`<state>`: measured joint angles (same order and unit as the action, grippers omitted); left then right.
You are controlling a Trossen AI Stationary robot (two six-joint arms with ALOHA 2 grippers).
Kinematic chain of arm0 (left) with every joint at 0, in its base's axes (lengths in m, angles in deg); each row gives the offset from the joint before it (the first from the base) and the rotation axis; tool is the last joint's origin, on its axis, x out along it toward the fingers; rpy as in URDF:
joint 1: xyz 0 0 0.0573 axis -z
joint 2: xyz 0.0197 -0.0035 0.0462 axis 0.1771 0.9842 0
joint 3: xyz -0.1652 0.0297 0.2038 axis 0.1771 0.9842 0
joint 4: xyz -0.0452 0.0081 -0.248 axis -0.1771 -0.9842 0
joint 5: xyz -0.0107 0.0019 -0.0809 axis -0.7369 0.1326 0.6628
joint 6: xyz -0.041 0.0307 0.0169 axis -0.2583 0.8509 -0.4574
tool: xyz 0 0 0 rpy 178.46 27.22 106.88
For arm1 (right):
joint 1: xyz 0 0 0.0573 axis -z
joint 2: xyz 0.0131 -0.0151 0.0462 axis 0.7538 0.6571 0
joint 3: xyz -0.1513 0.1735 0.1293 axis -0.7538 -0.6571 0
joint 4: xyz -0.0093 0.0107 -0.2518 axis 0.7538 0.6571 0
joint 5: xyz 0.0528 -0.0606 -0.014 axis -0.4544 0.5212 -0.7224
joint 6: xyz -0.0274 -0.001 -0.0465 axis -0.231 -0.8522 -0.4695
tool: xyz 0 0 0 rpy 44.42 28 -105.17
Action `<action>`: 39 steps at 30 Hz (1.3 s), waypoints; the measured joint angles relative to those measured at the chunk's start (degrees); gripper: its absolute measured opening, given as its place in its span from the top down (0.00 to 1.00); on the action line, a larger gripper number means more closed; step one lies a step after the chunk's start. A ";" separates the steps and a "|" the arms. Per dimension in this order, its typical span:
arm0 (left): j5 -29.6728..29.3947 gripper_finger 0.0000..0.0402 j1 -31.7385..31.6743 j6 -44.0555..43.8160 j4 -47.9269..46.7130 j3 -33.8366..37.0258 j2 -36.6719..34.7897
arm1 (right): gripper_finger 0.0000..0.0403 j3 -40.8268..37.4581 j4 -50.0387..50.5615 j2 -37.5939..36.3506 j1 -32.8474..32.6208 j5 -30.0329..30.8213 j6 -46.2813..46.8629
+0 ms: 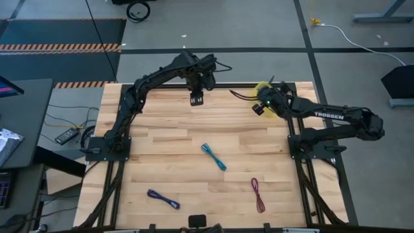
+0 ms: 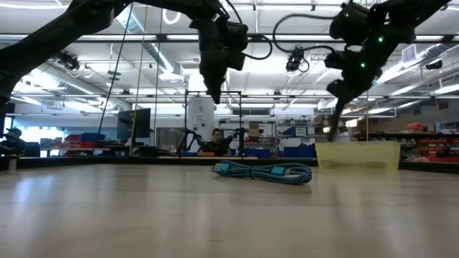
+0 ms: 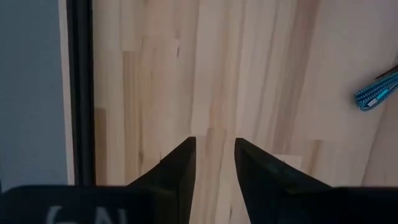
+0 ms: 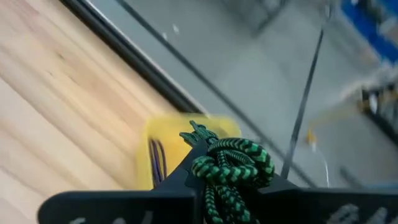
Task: Pick and place USB-C Cables
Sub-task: Put the green charger cable into the yellow container, then put the blue charger cable into the yellow container
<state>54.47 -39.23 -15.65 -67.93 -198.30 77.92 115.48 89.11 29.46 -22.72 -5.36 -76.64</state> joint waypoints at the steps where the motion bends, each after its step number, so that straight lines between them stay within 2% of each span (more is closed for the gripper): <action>1: -0.06 0.71 0.14 0.00 0.18 0.00 0.00 | 0.91 0.00 1.19 0.00 0.24 -0.25 1.30; 8: -0.12 0.71 1.11 -0.41 0.81 0.00 0.00 | 0.91 0.00 -0.95 0.02 1.45 -0.95 1.25; 17: -0.12 0.71 1.61 -2.44 1.11 0.00 0.02 | 0.91 -0.92 0.20 0.04 7.44 -1.47 5.04; 19: -0.10 0.71 1.64 -2.75 1.11 0.00 0.02 | 0.86 -2.09 -1.04 0.07 8.40 -2.52 4.84; 26: -0.10 0.71 1.66 -3.08 1.13 0.00 0.02 | 0.53 -7.36 -8.69 0.07 10.96 -3.96 3.09; 30: -0.10 0.71 1.70 -2.97 1.20 0.00 0.02 | 0.38 -9.02 -10.93 0.09 11.68 -4.07 3.19; 34: -0.10 0.71 1.68 -2.95 1.86 0.00 0.02 | 0.29 -9.22 -11.90 0.09 11.97 -4.83 3.38; 39: -0.10 0.71 1.94 -3.02 1.94 0.00 0.02 | 0.28 -9.22 -12.08 0.09 12.95 -5.68 3.39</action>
<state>54.37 -37.30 -18.66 -65.99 -198.30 77.94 106.26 77.03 29.55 -9.77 -11.04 -73.26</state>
